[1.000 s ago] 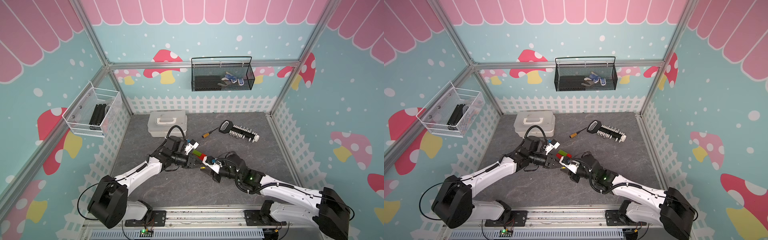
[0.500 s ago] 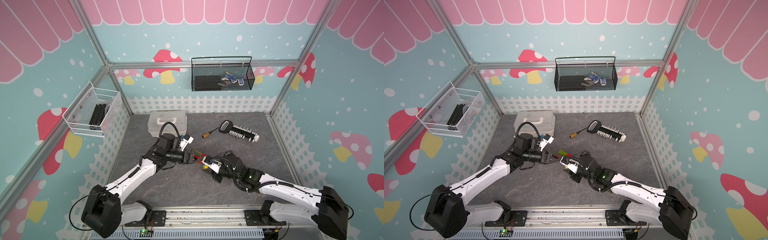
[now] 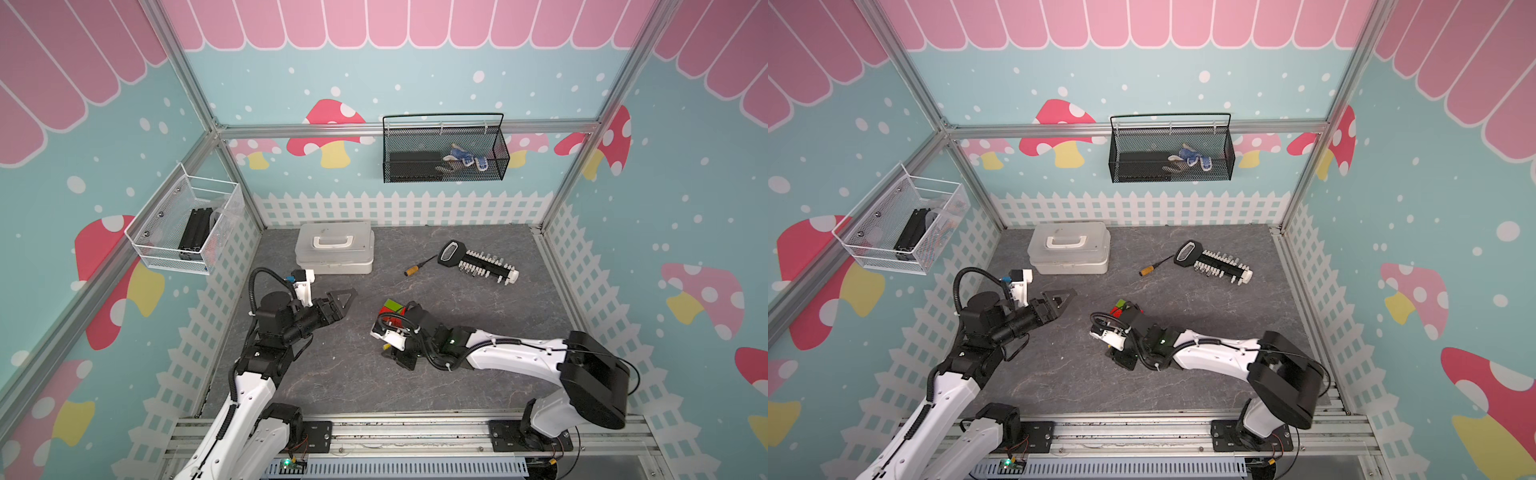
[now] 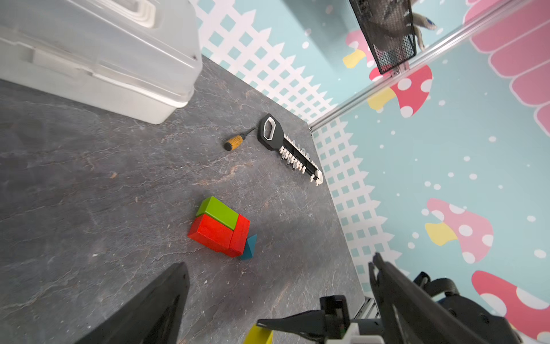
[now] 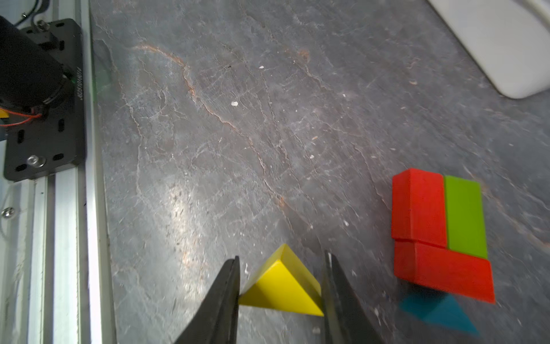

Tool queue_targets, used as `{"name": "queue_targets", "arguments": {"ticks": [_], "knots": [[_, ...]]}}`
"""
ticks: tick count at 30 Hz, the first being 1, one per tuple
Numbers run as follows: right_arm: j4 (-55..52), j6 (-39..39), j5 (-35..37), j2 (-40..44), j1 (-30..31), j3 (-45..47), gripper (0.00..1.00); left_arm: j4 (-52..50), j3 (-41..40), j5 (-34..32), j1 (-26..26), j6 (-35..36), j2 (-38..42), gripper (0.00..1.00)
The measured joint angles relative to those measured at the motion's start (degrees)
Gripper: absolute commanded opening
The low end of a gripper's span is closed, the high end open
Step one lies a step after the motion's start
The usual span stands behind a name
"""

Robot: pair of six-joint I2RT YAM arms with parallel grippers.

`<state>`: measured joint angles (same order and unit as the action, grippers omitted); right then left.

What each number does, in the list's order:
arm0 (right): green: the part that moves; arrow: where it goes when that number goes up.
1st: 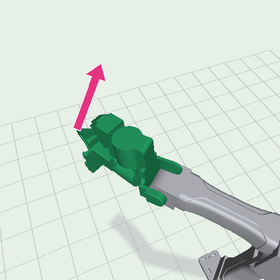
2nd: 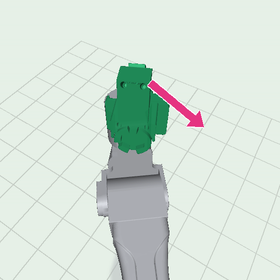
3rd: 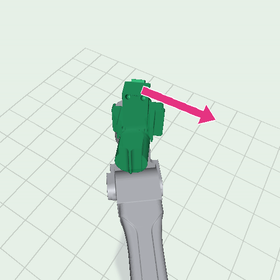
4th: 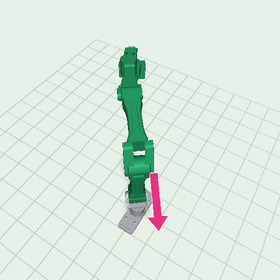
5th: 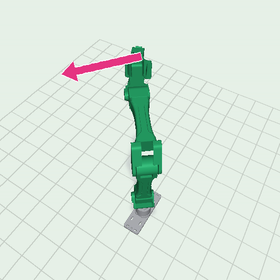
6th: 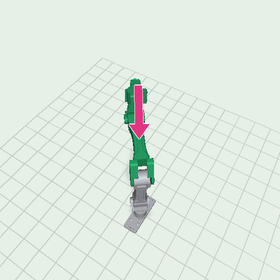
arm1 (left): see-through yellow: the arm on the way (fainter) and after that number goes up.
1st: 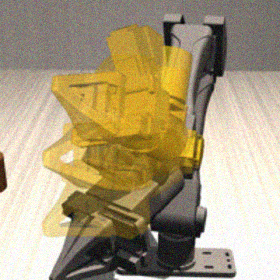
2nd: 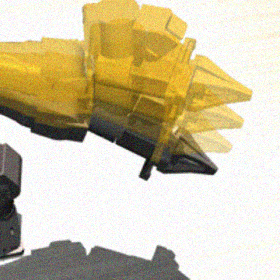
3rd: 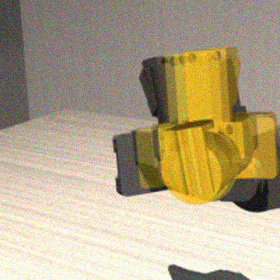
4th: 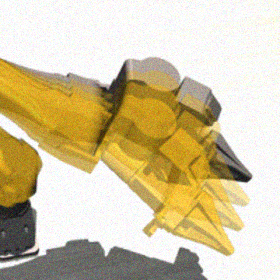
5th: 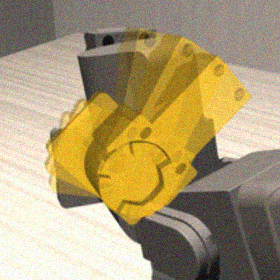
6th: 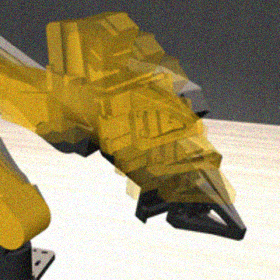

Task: Assemble a piece of candy with building blocks
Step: Place the building block at the center of the board.

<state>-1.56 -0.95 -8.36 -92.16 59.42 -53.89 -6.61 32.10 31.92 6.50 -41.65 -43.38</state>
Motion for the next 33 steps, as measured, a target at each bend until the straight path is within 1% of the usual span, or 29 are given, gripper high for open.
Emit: {"name": "queue_targets", "arguments": {"ticks": [3, 8, 11, 14, 18, 21, 26, 33], "knots": [[1.03, 0.33, 0.66, -6.93, 0.96, -5.92, 0.19, -0.57, 0.13, 0.24, -1.66, -0.37, 0.59, 0.95], [0.94, 0.81, 2.19, -15.93, 1.77, -15.39, 0.21, -3.45, 1.05, 0.39, -2.36, 0.02, 1.22, 0.88], [0.5, 0.76, 3.48, -19.08, 1.88, -18.67, 0.22, -5.05, 1.05, -0.96, -3.08, -0.07, 2.93, 0.85], [-1.46, 0.48, 4.66, -22.23, 1.9, -22.03, 0.24, -5.88, 1.05, -3.56, -3.69, -0.24, 6.43, 0.85], [-4.63, -0.09, 6.23, -25.57, 2.23, -25.4, 0.27, -6.49, 1.03, -6.03, -3.74, -0.61, 11.26, 0.84], [-7.61, -0.33, 6.71, -27.02, 2.58, -27.41, 0.3, -7.28, 1.03, -7.1, -3.74, -0.59, 13.05, 0.84], [-11.87, -0.28, 6.6, -30.58, 2.84, -33.29, 0.35, -9.09, 1.03, -8.17, -3.74, -0.61, 13.2, 0.84], [-14.34, 0.31, 7.17, -30.82, 2.84, -34.4, 0.43, -10.38, 0.28, -9.03, -3.74, -0.63, 13.22, 0.84]]}}
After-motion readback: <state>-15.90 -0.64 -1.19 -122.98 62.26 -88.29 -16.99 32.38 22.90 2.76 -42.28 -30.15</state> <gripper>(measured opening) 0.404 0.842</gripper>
